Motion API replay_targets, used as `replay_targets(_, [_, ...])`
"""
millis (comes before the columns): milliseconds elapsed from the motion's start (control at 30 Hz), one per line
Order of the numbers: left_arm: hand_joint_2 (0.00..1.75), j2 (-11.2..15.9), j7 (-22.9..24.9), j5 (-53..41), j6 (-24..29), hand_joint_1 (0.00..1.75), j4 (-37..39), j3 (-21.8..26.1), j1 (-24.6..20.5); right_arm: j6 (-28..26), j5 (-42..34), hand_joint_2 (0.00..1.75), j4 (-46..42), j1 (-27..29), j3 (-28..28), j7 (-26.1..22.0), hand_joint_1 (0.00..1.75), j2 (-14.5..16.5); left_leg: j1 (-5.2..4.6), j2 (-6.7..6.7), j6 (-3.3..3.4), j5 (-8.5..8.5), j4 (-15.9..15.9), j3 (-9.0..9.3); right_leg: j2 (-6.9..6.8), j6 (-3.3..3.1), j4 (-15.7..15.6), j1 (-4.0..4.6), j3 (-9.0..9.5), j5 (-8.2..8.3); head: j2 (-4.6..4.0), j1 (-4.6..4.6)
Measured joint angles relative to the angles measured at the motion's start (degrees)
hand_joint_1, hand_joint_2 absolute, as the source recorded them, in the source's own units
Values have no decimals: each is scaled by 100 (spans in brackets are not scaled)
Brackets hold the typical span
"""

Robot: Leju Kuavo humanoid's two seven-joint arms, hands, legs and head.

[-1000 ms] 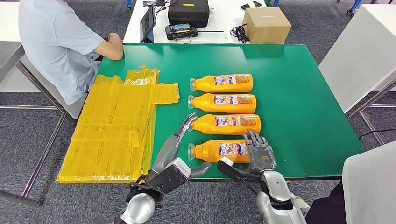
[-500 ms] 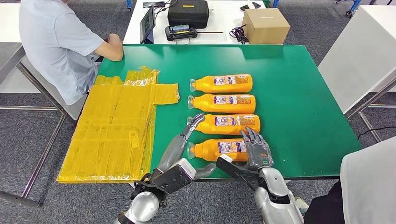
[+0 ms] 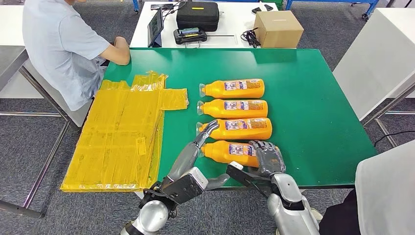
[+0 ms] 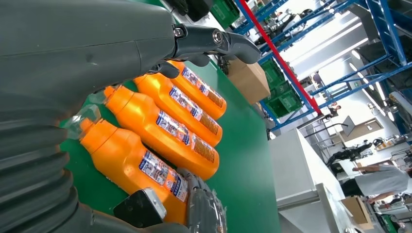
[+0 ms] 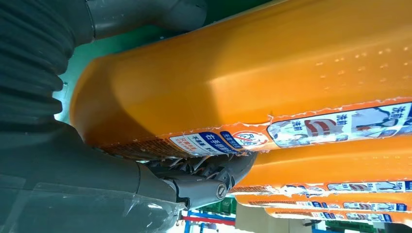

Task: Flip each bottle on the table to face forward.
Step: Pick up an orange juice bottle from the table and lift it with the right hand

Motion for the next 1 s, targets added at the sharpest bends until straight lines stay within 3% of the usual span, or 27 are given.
replay_targets(367, [175,0,-49,47,-22,0,26,-3,-21,241,-403,175,1,-18,190,-7,175,-249,0,-4,-6,-22,-1,40,0,-8,-2,2,-10,-26,0,1])
replay_targets(667, [175,0,-201,701,33,0,137,-98,-143,886,-2825,175,103,-32,13,-1055,175,-562,1,44,-6,-85,-1,155,47,-14,-10,8,80,-44,0,3])
replay_targets(1000, [175,-1,-249,1381,434,0,174,-91,-157,1055,-3700,175,-281,298,-121,-1180,175,-553,26,51,-19,-104,0,180,55,-16,-7,30,169,-62,0,2])
